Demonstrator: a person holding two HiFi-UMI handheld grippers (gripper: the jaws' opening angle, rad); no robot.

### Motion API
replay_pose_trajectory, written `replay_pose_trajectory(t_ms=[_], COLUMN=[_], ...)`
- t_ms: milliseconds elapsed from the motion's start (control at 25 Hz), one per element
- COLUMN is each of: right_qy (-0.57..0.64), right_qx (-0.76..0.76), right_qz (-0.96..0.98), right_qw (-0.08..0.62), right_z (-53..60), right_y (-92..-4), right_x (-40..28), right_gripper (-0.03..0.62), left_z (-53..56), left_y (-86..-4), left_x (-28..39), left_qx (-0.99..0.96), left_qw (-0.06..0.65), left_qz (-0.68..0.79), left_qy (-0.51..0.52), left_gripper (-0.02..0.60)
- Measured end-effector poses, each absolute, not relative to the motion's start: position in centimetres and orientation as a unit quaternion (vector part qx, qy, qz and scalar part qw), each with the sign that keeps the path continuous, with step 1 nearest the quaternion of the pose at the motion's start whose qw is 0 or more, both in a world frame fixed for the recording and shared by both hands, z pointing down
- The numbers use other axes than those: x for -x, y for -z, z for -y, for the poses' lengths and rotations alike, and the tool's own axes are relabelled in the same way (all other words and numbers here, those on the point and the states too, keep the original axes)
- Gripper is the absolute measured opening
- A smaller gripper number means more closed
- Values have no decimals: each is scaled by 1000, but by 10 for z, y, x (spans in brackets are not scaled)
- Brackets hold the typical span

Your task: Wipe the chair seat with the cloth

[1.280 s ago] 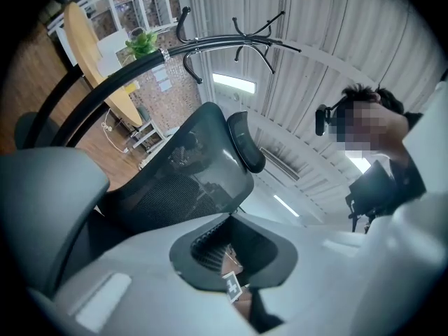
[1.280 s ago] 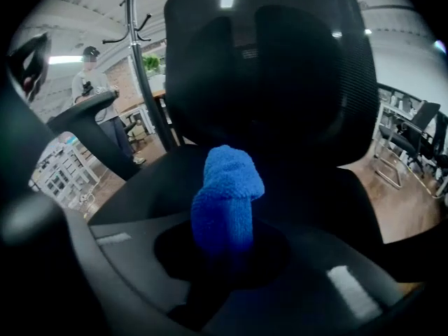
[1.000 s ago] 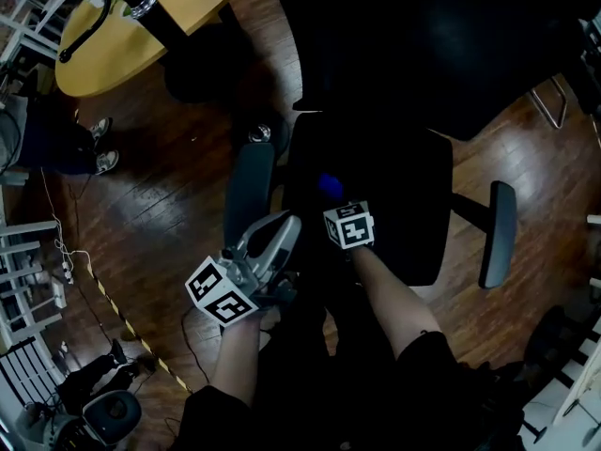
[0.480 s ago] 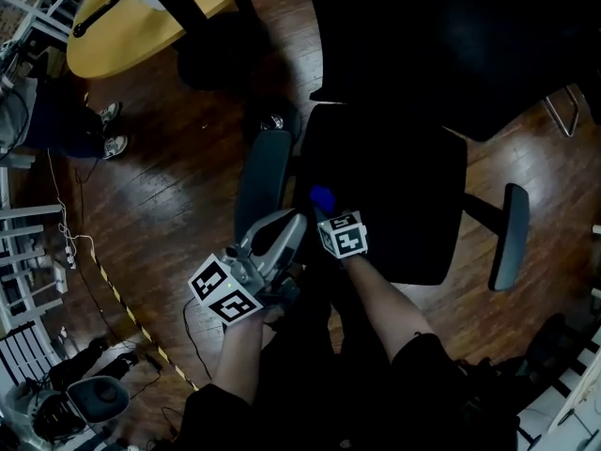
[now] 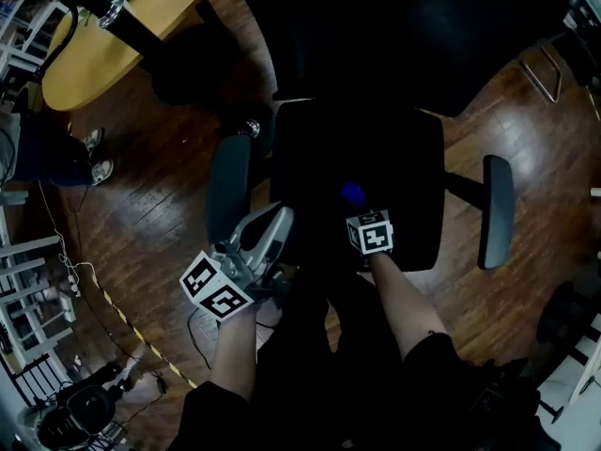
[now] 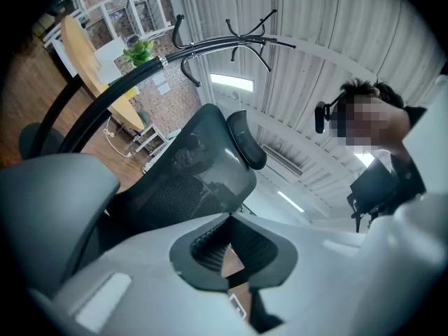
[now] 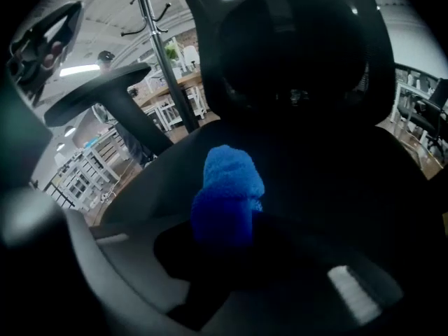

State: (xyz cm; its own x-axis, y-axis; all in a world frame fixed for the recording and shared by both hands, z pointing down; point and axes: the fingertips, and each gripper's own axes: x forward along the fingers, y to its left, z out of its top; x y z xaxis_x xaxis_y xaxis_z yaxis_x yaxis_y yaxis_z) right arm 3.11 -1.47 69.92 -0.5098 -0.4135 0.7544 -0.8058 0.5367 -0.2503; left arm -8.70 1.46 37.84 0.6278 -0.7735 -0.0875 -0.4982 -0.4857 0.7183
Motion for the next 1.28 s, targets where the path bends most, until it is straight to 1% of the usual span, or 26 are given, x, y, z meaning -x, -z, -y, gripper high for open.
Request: replay_pose_trajectory(t_ms=[360, 560, 1080, 1200, 1280], right_qy=[-305, -312, -314, -342, -347], right_qx=[-484, -513, -528, -543, -524], right_qz=[741, 720, 704, 703, 726], right_qw=[351, 349, 356, 305, 279], right_z=[19, 9, 8, 15, 20], right_y=[-695, -691, -694, -686, -676], right_x=[-194, -241, -250, -229, -186], right_gripper=[37, 38, 38, 38, 38], left_z=[-1, 0, -2, -2, -2], left_y=[-380, -376, -376, -376, -374], left_x=[71, 64, 78, 83, 87], left_qx=[-843, -847, -842, -840, -838], left_qw=[341, 337, 334, 335, 334], left_qz=[364, 359, 372, 373, 376], left_qy=[200, 198, 205, 208, 212], left_gripper=[-3, -3, -3, -3, -3])
